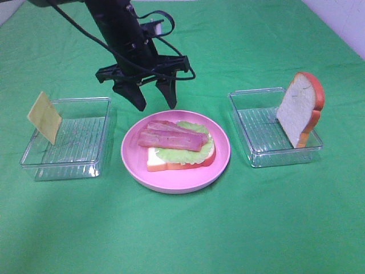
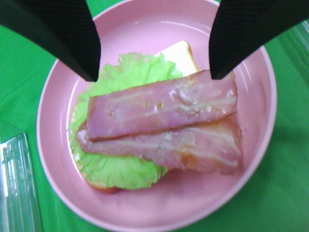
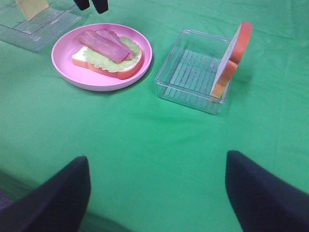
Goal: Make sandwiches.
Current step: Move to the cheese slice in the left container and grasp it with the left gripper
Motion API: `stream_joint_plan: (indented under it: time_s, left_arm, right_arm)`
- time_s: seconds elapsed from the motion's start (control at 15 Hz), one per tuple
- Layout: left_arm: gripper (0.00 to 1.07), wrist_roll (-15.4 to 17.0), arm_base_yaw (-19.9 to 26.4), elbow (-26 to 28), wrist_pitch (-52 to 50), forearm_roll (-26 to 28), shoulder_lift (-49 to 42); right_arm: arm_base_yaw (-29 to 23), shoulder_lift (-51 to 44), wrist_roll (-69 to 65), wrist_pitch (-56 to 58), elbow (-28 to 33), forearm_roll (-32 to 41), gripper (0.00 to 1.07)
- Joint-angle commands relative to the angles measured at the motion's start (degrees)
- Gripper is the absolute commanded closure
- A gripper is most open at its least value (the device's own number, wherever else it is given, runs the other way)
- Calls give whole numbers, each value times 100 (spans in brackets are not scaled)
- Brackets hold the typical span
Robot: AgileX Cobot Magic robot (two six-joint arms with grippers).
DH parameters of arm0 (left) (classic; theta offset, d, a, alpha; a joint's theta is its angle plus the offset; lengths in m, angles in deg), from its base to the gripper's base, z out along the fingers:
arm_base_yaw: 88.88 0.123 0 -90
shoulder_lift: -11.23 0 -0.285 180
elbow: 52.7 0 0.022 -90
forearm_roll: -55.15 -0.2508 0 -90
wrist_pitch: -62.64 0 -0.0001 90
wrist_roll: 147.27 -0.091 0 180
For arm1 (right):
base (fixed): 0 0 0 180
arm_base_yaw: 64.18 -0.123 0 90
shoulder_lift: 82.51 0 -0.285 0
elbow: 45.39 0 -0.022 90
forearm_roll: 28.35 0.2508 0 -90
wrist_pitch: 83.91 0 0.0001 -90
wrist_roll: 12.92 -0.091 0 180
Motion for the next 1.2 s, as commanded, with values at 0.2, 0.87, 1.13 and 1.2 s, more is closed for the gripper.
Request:
stream_joint_plan:
  time_s: [0.2, 0.87, 1.13, 1.2]
  left_arm:
    - [41, 34, 40, 367, 447, -1255, -458]
    - [41, 52, 1684, -470, 447, -1123, -1707]
    - [41, -17, 2510, -1748, 447, -1134, -2131]
    - [41, -17, 2510, -1748, 447, -1134, -2131]
  right_arm:
    - [-6, -92, 46, -57, 23, 0, 33]
    - [-6, -92, 46, -57, 23, 0, 33]
    - [-6, -92, 46, -57, 23, 0, 33]
    - [-6, -92, 46, -57, 23, 0, 33]
